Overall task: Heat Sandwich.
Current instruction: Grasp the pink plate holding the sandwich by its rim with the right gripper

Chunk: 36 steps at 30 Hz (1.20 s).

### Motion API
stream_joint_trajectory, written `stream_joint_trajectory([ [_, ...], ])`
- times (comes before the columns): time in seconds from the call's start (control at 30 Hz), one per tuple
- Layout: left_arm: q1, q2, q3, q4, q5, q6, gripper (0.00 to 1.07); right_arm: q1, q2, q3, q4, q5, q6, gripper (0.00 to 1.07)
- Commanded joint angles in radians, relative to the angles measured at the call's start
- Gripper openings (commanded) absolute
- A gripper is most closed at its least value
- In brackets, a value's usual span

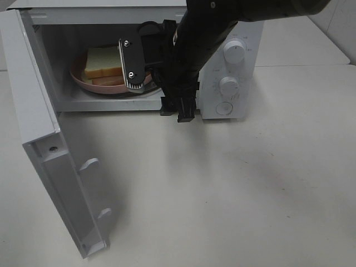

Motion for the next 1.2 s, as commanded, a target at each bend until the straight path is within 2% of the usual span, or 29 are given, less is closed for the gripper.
stream_joint_trajectory([
  [0.03,-0.001,-0.017,0.003,0.004,-0.012,-0.002,0.98,0.003,0.015,-0.02,-0.002,-0.018,0.001,0.8],
  [0.7,-0.001,-0.017,0.003,0.004,-0.012,-0.002,0.98,0.003,0.161,-0.171,-0.005,-0.031,0.001,0.79],
  [1.2,-0.001,-0.017,0.003,0.004,-0.012,-0.002,0.98,0.025,0.301,-0.336,-0.006,0.009,0.013,0.77],
])
